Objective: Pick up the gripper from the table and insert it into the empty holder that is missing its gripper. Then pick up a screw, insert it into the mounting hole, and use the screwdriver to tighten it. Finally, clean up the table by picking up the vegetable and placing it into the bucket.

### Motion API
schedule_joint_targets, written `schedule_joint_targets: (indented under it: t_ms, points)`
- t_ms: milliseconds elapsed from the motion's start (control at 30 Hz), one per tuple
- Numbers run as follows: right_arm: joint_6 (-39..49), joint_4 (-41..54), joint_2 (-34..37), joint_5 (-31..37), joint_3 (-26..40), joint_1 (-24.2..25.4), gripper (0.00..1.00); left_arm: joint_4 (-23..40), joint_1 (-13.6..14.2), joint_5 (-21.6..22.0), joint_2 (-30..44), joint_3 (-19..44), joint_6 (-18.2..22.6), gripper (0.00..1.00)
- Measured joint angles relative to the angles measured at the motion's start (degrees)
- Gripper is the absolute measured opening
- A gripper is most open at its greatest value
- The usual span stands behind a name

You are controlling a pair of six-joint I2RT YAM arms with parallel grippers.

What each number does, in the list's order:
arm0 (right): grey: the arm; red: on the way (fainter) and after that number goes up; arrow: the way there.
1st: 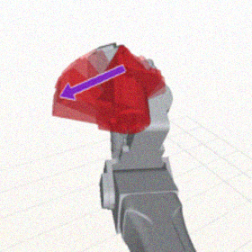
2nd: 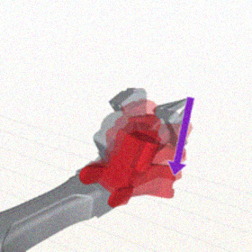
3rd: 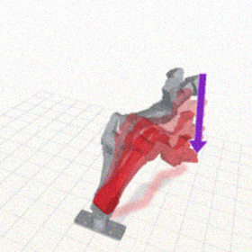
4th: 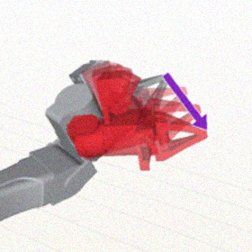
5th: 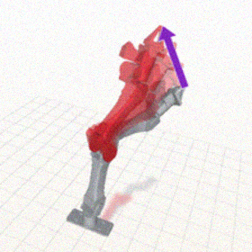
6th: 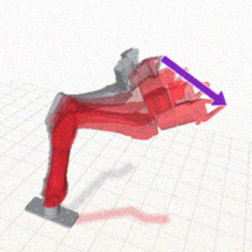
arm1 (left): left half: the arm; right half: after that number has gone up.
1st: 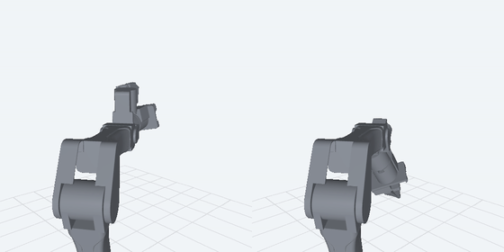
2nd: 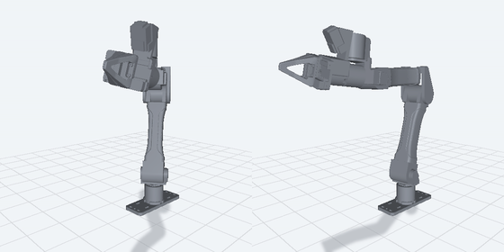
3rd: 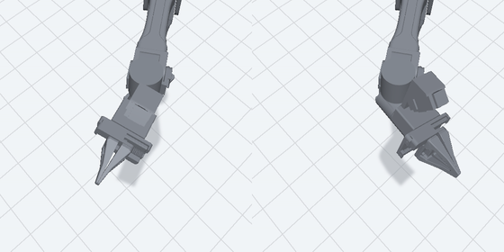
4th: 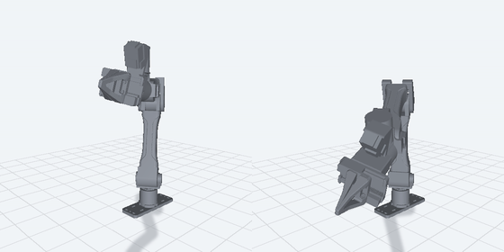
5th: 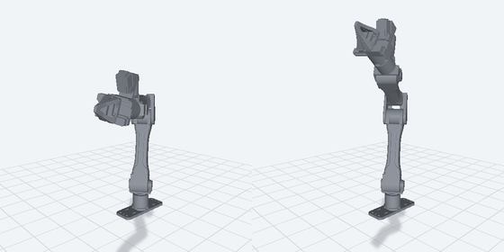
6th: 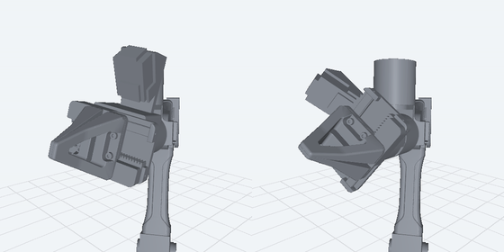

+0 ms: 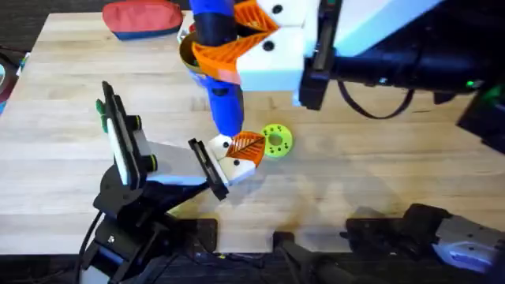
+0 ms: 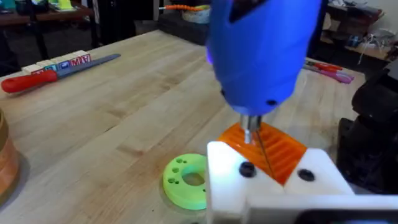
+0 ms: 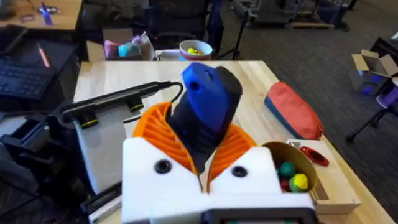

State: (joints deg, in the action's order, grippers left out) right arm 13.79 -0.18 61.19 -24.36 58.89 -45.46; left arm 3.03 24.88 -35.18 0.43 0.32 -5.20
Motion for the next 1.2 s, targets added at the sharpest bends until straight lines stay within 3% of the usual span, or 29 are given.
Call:
schedule_joint_targets:
  t_ms: [1200]
  points:
    - [-0.53, -2.54, 2.43, 0.74, -0.04, -1.04, 0.007, 0.00, 0.00, 0.02, 0.00, 0.00, -0.01, 0.006]
